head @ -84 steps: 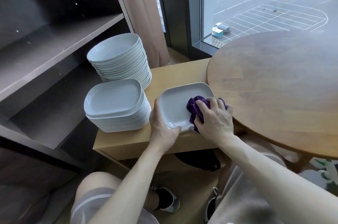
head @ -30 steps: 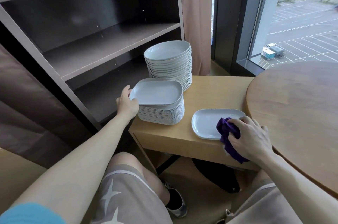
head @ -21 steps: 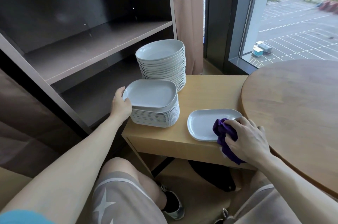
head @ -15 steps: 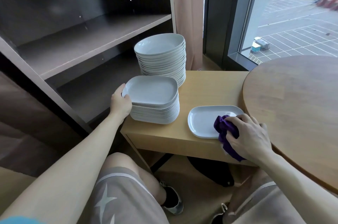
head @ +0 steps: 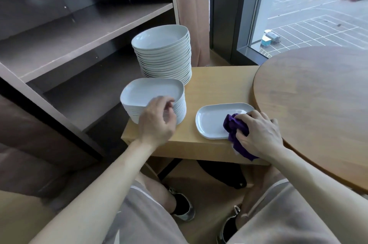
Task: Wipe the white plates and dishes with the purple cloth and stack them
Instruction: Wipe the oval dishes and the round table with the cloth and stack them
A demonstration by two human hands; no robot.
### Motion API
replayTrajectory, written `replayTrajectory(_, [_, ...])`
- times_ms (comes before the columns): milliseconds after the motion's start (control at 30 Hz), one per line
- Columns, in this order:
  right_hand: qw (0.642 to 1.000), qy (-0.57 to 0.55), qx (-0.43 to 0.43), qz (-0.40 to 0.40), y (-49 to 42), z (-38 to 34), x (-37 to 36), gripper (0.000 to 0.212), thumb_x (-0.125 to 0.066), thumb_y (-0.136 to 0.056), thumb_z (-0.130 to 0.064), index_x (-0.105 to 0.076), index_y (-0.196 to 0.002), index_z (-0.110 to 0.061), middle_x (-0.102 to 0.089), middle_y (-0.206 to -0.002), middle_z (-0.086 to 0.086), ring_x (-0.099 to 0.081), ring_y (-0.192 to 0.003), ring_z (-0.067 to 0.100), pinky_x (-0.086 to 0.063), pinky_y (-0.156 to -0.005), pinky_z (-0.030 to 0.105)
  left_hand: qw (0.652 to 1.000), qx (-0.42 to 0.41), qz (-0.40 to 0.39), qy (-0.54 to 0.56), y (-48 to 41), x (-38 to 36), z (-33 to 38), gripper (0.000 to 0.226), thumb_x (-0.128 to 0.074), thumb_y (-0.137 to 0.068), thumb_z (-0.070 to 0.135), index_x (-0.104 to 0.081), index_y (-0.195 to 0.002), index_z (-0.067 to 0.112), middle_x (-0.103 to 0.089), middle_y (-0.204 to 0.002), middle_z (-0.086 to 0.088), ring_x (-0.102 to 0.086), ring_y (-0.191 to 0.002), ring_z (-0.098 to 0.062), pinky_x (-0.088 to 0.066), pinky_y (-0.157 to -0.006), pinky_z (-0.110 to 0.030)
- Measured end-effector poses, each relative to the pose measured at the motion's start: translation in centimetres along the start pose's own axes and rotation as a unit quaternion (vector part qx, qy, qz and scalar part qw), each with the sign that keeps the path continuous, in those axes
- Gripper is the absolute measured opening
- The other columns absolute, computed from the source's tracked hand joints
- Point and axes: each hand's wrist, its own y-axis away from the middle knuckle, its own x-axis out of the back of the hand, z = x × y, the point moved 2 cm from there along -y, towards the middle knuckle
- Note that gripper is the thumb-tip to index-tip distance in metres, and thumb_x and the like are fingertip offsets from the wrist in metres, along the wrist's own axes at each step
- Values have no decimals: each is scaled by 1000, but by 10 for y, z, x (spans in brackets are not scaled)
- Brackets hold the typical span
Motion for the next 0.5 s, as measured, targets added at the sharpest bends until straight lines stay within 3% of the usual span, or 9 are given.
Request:
replayTrajectory(33, [1000,-1,-3,-5,0,0,0,43,-43,-84,-52,-58,-123,-42,-58,-120,-7,-49,-111,21,-34,-86,42,995,3,-96,16,7,-17,12,41,-56,-90,30,-56,-129,18,-61,-114,5,-57,-105,-9,-57,-85,-42])
replayTrajectory(67, [1000,-1,-5,-10,-1,0,0,43,-42,-84,-52,-58,-123,-42,-57,-120,-8,-49,-112,21,-34,-86,42,980,24,-197,28,14,-36,20,55,-60,-90,39,-46,-141,24,-57,-126,7,-54,-115,-8,-55,-96,-41])
replayTrajectory(100, [1000,0,-5,-14,-2,0,0,42,-42,-85,-53,-58,-123,-44,-57,-121,-8,-48,-112,21,-33,-86,42,956,59,-286,39,21,-54,22,75,-66,-88,49,-31,-152,29,-48,-142,7,-45,-130,-9,-44,-112,-37])
replayTrajectory(167, [1000,2,-3,-26,-4,1,1,37,-44,-89,-52,-57,-124,-46,-55,-122,-10,-47,-114,20,-30,-85,41,915,132,-376,62,30,-84,19,112,-76,-78,64,-2,-158,39,-22,-162,13,-21,-148,-7,-17,-117,-26])
replayTrajectory(267, [999,4,5,-48,-8,3,1,31,-47,-95,-49,-57,-125,-48,-52,-123,-12,-44,-115,18,-27,-86,40,913,174,-357,89,24,-109,8,124,-83,-63,71,-2,-154,46,-23,-158,14,-18,-150,-8,-20,-112,-24])
replayTrajectory(367, [997,9,15,-79,-14,1,4,33,-46,-97,-46,-58,-126,-49,-52,-122,-13,-44,-115,16,-28,-88,39,911,197,-349,93,21,-121,-6,137,-78,-51,83,-3,-159,43,-17,-163,15,-15,-152,-6,-18,-115,-28])
replayTrajectory(500, [989,27,53,-132,-28,-13,7,34,-48,-96,-39,-62,-125,-49,-50,-115,-12,-44,-114,18,-30,-91,41,932,170,-311,80,24,-126,-13,128,-74,-45,92,-9,-150,55,-29,-146,28,-34,-129,3,-38,-105,-33])
